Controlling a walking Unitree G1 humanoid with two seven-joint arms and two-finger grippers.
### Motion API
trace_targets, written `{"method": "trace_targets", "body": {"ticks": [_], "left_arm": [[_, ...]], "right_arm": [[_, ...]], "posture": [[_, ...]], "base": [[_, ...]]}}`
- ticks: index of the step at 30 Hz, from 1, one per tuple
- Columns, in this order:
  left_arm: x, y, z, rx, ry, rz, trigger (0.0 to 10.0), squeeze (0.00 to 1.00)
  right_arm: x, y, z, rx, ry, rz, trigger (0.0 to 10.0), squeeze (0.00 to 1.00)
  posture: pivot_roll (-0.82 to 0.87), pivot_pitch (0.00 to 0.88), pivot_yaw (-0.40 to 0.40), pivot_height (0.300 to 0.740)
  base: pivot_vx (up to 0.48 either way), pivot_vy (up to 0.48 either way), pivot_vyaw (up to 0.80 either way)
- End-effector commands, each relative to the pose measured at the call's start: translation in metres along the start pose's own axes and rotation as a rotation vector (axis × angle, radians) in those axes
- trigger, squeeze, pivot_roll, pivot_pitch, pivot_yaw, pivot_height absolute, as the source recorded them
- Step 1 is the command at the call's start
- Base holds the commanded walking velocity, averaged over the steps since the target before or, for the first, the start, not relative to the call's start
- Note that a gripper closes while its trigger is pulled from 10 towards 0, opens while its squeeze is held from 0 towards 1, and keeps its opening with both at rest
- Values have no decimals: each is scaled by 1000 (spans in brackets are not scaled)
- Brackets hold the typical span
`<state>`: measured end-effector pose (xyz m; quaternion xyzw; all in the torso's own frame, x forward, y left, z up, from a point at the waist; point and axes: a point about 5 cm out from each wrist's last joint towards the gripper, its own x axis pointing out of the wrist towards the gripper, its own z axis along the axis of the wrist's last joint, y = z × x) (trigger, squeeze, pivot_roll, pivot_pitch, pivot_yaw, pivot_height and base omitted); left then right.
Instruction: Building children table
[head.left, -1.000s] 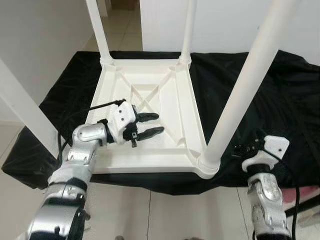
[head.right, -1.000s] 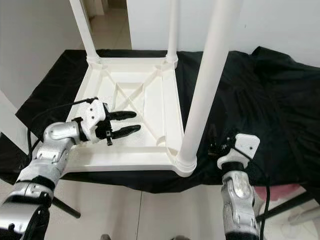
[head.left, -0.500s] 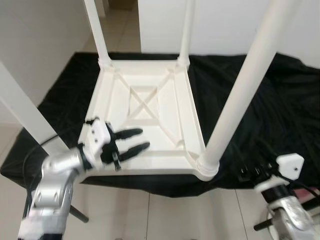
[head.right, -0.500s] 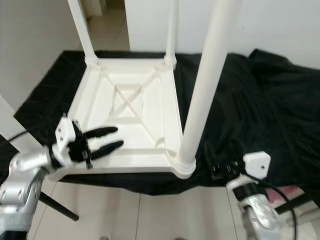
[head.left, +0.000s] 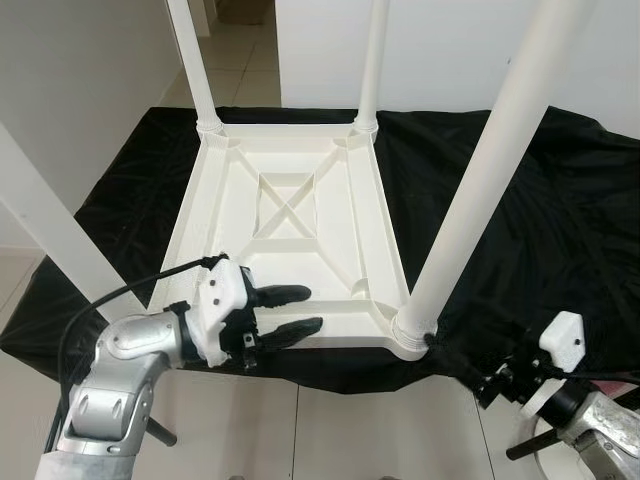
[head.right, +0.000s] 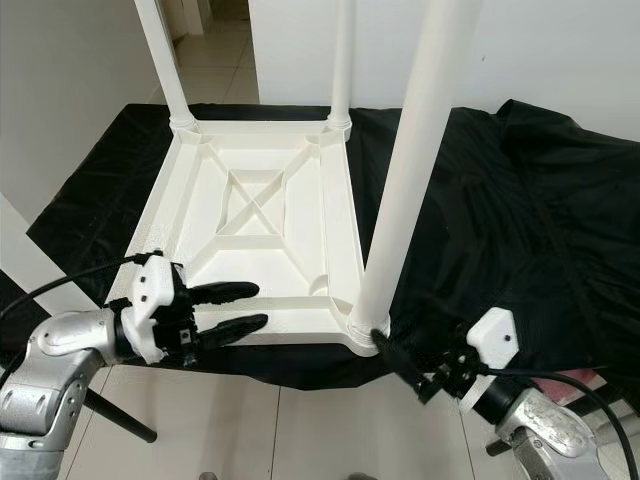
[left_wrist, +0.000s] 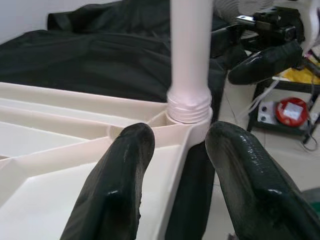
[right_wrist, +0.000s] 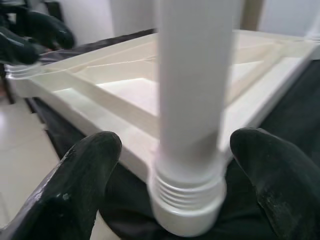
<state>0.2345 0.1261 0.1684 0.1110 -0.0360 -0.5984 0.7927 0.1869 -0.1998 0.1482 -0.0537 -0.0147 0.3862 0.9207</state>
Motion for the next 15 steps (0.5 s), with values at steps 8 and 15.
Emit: {"method": "trace_targets", "body": {"ticks": [8, 15], "left_arm": [[17, -3, -3, 5, 0, 37, 10000, 0], [31, -7, -6, -17, -14, 39, 10000, 0]], "right_arm": [[47, -5, -13, 1, -55, -34, 10000, 0], [68, -9, -15, 14, -78, -56, 10000, 0]], "posture": [[-53, 0, 28, 740], [-52, 0, 24, 740]], "base": [[0, 0, 0], [0, 0, 0]]}}
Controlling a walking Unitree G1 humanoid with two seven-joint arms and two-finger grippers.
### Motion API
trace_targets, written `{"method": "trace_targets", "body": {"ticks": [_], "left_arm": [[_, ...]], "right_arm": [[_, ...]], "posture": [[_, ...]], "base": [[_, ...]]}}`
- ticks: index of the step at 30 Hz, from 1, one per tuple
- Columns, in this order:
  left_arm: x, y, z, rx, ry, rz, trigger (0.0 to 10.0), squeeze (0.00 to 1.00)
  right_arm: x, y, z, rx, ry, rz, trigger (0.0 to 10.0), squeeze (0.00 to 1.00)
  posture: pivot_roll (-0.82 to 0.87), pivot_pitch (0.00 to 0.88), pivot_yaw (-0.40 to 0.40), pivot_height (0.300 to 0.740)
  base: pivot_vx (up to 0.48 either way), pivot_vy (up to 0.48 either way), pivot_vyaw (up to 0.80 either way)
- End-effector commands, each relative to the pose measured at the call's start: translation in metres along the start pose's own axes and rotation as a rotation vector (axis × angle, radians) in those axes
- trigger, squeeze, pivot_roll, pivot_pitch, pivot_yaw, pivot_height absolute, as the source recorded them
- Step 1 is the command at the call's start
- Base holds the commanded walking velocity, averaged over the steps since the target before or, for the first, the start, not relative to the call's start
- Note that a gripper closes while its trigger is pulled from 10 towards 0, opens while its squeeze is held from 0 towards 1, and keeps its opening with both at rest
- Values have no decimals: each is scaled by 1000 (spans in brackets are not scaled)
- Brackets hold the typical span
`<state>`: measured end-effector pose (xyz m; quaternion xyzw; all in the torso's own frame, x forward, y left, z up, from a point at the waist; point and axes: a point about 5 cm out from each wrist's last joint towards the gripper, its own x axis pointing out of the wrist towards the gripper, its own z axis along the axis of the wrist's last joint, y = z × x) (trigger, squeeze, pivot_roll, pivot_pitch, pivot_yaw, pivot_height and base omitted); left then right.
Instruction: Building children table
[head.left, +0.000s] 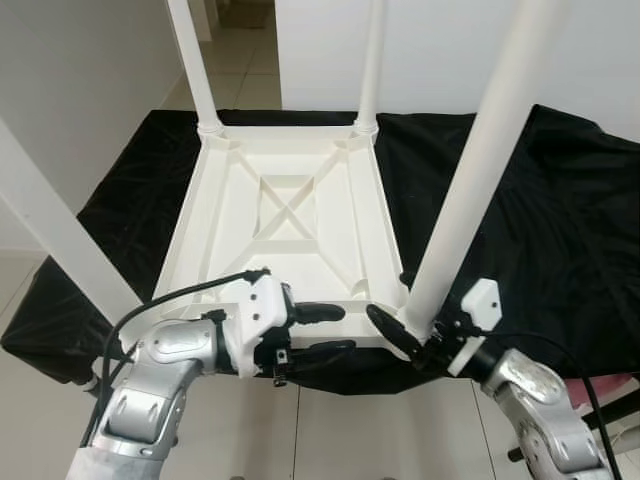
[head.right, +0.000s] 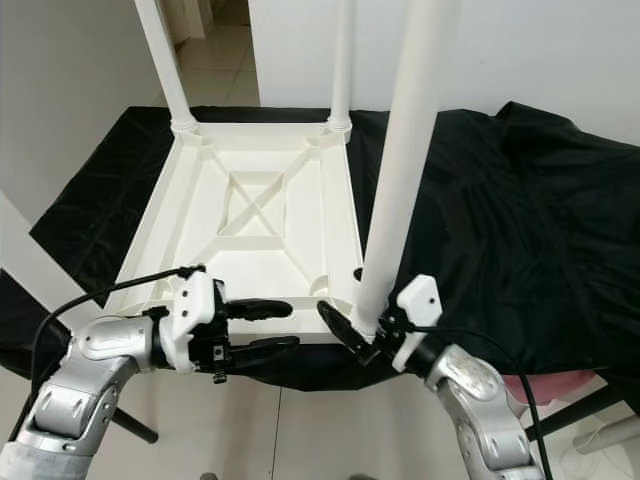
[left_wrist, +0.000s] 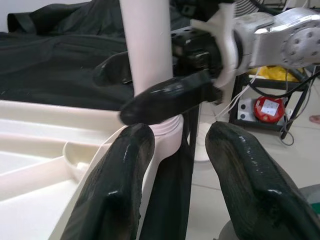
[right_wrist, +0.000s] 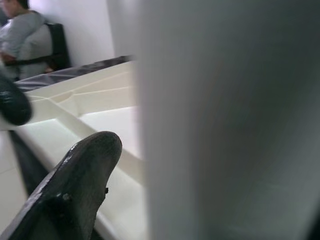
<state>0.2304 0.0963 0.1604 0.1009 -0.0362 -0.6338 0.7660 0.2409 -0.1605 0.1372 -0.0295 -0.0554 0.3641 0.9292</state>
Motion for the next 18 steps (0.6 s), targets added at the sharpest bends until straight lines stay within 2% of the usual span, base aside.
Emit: {"method": "trace_targets", "body": {"ticks": [1, 10, 14, 16, 18], "left_arm": [[5, 6, -3, -7, -1, 131, 10000, 0], [19, 14, -2, 19, -31, 177, 10000, 0], [27, 17, -1, 32, -42, 189, 10000, 0], [27, 17, -1, 32, -42, 189, 10000, 0], [33, 18, -1, 40, -57, 192, 10000, 0]], "right_arm": [[5, -1, -5, -1, 9, -11, 10000, 0], [14, -19, -14, -21, 24, -32, 10000, 0], [12, -37, -16, -36, 38, -74, 10000, 0], [12, -37, -16, -36, 38, -74, 10000, 0], [12, -50, -18, -50, 52, -91, 10000, 0]], "posture": [[-52, 0, 24, 740], [-51, 0, 10, 740], [-59, 0, 9, 740], [-59, 0, 9, 740], [-80, 0, 22, 740]], "base": [[0, 0, 0], [0, 0, 0], [0, 0, 0], [0, 0, 0], [0, 0, 0]]}}
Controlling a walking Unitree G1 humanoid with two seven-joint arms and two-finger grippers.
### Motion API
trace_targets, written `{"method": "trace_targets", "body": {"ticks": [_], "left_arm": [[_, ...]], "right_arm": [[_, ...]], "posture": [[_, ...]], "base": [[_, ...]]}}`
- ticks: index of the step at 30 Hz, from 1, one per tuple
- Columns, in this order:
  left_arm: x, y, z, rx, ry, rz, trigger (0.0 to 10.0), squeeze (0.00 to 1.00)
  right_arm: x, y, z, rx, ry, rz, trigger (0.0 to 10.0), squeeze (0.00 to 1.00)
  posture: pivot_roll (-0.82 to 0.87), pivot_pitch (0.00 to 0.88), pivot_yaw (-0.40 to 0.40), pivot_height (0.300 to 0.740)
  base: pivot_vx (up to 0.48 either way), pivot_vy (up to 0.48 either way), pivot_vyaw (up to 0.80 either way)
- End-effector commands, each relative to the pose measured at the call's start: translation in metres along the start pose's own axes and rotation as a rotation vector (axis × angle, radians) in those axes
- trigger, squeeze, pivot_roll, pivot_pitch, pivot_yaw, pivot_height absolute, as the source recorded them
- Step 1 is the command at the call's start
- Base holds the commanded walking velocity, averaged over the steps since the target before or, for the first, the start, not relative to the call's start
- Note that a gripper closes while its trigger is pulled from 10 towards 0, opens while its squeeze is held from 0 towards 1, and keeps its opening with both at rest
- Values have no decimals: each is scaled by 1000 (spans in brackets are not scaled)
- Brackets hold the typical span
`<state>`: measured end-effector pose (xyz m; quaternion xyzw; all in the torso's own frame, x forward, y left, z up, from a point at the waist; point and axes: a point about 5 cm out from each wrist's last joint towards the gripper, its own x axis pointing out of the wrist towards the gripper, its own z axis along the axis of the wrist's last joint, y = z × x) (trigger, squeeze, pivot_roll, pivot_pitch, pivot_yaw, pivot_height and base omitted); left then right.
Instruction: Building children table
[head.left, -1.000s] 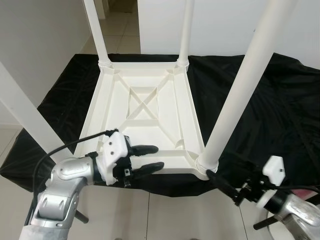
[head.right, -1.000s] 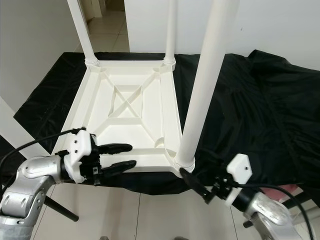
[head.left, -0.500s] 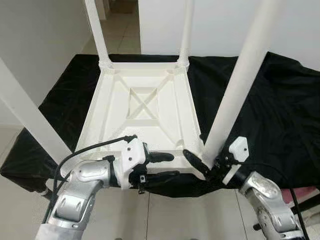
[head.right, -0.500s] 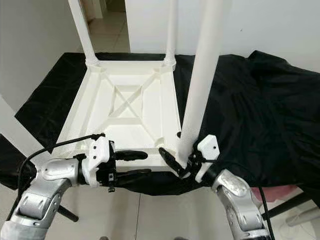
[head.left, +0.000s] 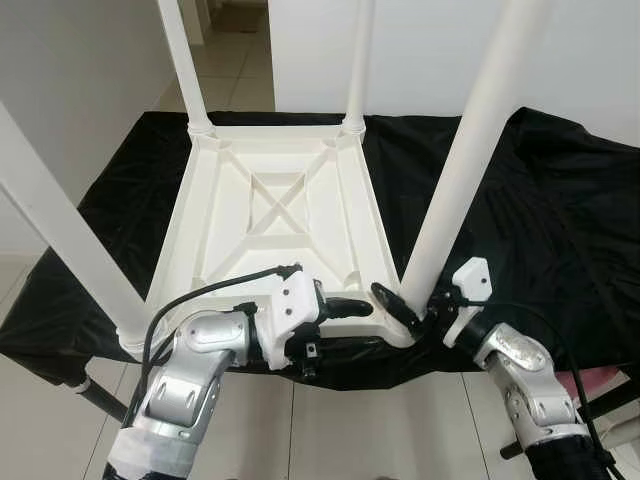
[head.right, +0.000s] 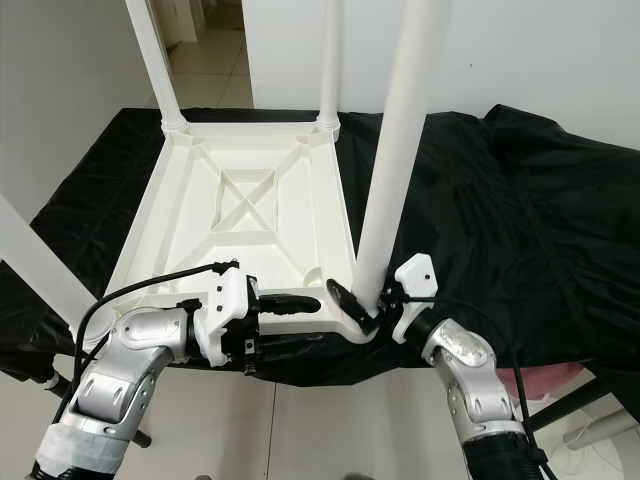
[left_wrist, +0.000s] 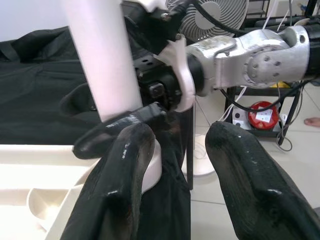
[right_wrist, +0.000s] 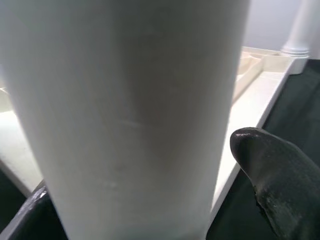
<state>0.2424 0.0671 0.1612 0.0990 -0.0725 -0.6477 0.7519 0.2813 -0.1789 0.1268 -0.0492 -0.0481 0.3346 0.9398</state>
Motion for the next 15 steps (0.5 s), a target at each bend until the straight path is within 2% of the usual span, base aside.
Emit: {"method": "trace_targets", "body": {"ticks": [1, 3, 8, 15], "left_arm": [[2, 12, -3, 2, 10, 223, 10000, 0], [6, 13, -3, -1, 0, 225, 10000, 0], [9, 16, -4, -13, -7, 226, 10000, 0], [10, 20, -6, -50, -4, 261, 10000, 0]], "right_arm": [[-3, -11, -2, -16, 21, -31, 10000, 0], [-3, -25, -4, -27, 37, -50, 10000, 0], [-6, -45, -5, -44, 59, -96, 10000, 0], [-11, -55, -5, -46, 62, -129, 10000, 0]], "posture": [[-80, 0, 22, 740], [-87, 0, 28, 740], [-94, 0, 31, 740], [-94, 2, 28, 740]], "base": [[0, 0, 0], [0, 0, 0], [0, 0, 0], [0, 0, 0]]}}
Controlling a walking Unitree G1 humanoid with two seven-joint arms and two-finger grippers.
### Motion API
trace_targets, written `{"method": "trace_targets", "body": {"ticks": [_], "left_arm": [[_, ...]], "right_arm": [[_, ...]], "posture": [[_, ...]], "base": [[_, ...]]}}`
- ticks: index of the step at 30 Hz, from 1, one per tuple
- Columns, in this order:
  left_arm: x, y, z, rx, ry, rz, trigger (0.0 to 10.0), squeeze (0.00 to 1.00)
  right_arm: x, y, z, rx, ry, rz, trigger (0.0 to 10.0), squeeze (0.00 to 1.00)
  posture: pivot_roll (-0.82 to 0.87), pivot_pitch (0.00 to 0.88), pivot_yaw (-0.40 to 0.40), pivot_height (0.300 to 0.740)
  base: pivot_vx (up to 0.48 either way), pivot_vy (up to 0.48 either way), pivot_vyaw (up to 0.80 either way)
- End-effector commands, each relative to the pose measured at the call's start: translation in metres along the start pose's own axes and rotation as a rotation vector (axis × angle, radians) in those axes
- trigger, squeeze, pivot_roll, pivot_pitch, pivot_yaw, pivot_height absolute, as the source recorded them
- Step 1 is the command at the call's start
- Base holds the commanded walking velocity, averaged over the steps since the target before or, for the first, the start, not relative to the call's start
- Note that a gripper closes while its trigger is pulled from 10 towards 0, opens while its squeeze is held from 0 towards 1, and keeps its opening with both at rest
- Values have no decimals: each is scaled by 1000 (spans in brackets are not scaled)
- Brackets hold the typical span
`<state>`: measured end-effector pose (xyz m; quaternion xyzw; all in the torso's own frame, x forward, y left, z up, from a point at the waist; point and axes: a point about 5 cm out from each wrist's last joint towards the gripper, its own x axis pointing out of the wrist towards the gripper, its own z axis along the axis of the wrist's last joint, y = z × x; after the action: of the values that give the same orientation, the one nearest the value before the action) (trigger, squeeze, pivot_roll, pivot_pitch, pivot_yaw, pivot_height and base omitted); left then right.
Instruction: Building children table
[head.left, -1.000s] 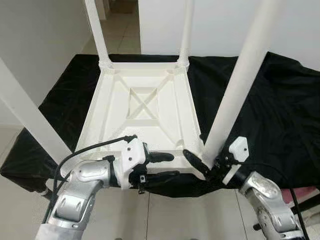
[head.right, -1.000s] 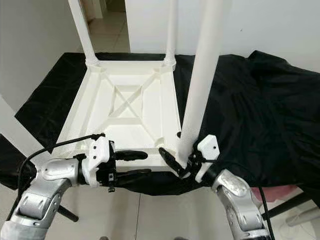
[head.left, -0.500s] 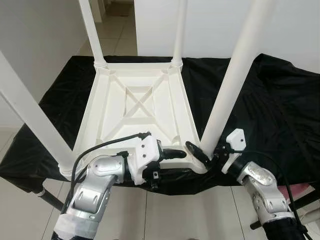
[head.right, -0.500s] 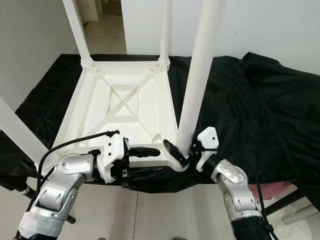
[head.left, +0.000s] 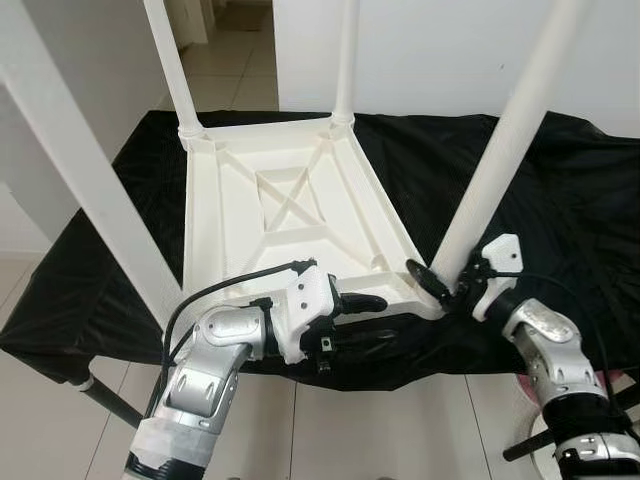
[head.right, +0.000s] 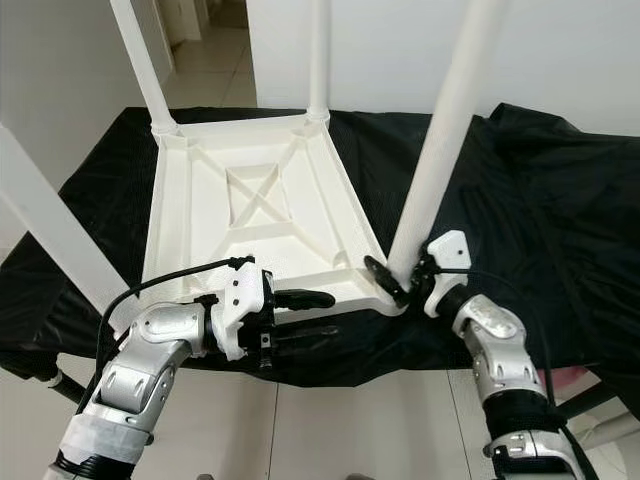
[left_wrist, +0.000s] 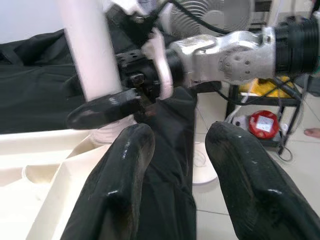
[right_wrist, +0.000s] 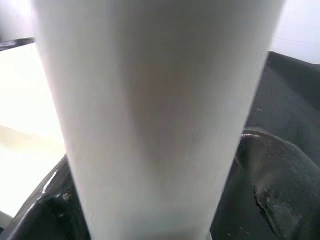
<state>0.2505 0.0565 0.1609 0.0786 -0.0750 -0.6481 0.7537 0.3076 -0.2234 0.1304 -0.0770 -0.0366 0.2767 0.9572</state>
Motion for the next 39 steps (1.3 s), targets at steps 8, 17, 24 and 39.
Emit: {"method": "trace_targets", "body": {"ticks": [8, 17, 24, 39], "left_arm": [[2, 23, -7, -141, 31, 376, 10000, 0], [2, 29, -8, -210, 28, 470, 10000, 0], [1, 29, -11, -203, 34, 473, 10000, 0], [3, 37, -6, -155, 29, 567, 10000, 0]], "right_arm": [[1, 13, 0, 2, 5, 92, 10000, 0], [2, 17, -2, -22, -10, 108, 4588, 0], [1, 16, -5, 11, -11, 89, 0, 0], [-3, 25, 1, 63, -69, -57, 10000, 0]], "posture": [[-96, 3, 28, 740], [-92, 0, 18, 740], [-89, 0, 13, 740], [-91, 0, 24, 740]], "base": [[0, 0, 0], [0, 0, 0], [0, 0, 0], [0, 0, 0]]}}
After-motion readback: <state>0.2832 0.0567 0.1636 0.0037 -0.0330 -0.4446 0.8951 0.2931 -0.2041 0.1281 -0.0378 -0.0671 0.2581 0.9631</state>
